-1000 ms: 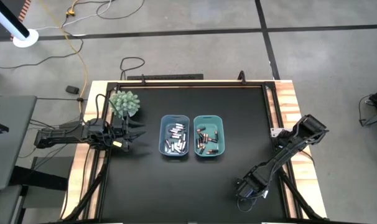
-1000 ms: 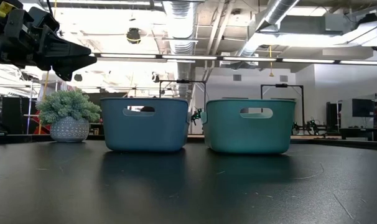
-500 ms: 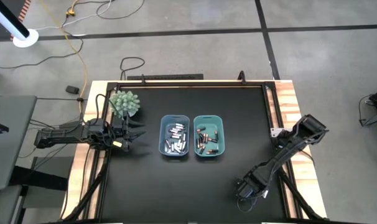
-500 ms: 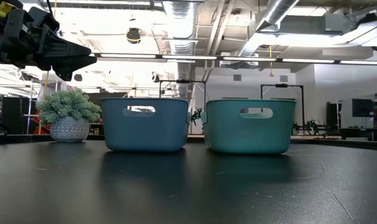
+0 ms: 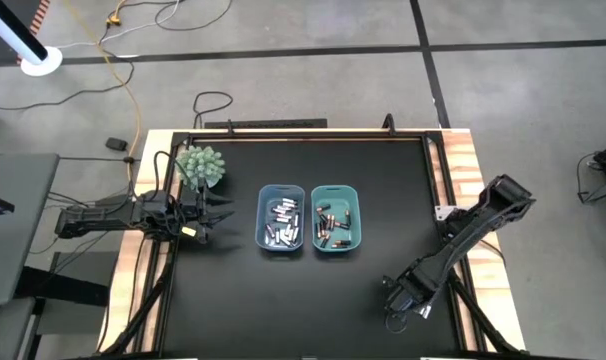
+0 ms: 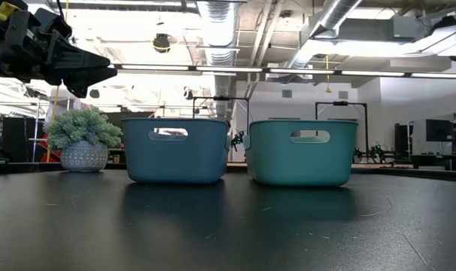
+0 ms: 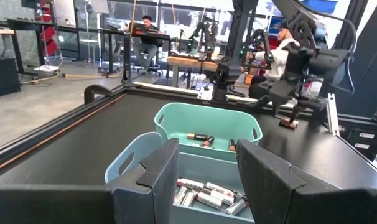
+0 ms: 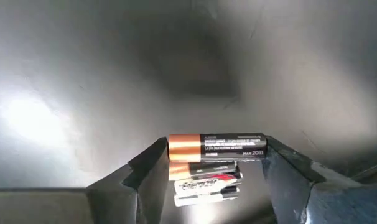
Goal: Sort batteries
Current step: Put the black battery into the green bin
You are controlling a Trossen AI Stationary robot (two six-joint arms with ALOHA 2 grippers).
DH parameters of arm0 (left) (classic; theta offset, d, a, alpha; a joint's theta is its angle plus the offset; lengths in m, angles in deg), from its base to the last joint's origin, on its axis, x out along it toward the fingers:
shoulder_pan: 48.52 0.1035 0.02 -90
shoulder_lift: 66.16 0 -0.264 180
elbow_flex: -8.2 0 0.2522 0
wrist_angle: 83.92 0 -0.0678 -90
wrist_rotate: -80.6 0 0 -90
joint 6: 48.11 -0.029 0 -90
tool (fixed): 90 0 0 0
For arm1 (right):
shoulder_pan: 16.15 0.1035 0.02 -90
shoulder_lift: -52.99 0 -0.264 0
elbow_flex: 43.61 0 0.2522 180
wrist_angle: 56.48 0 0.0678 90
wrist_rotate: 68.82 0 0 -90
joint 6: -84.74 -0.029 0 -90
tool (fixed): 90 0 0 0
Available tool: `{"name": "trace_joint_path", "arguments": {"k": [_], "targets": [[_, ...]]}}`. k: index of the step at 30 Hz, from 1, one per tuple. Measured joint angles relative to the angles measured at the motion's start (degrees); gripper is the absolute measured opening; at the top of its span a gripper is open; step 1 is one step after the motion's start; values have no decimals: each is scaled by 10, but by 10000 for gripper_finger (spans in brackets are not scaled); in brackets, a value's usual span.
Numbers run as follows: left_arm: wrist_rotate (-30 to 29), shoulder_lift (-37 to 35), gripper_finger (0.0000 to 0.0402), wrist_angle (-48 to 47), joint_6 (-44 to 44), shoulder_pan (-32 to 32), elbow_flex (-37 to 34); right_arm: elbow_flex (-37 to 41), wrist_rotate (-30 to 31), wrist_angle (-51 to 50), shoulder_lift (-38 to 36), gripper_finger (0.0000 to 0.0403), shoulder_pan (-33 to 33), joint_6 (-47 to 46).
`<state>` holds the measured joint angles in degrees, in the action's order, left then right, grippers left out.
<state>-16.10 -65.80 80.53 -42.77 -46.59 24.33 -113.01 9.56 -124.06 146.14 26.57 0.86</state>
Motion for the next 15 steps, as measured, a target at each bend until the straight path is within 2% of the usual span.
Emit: {"name": "trace_joint_path", "arguments": {"k": [3,7,12,15], "targets": [[0,0,158,0,0,0,0,0,42,-2,-34,233,-1,-43],[0,0,158,0,0,0,0,-1,130,-4,-91,233,-1,-103],[0,0,158,0,0,0,0,-1,288,9,-166,233,-13,-150],[0,0,158,0,0,0,0,-1,387,36,-204,233,-36,-143]]}}
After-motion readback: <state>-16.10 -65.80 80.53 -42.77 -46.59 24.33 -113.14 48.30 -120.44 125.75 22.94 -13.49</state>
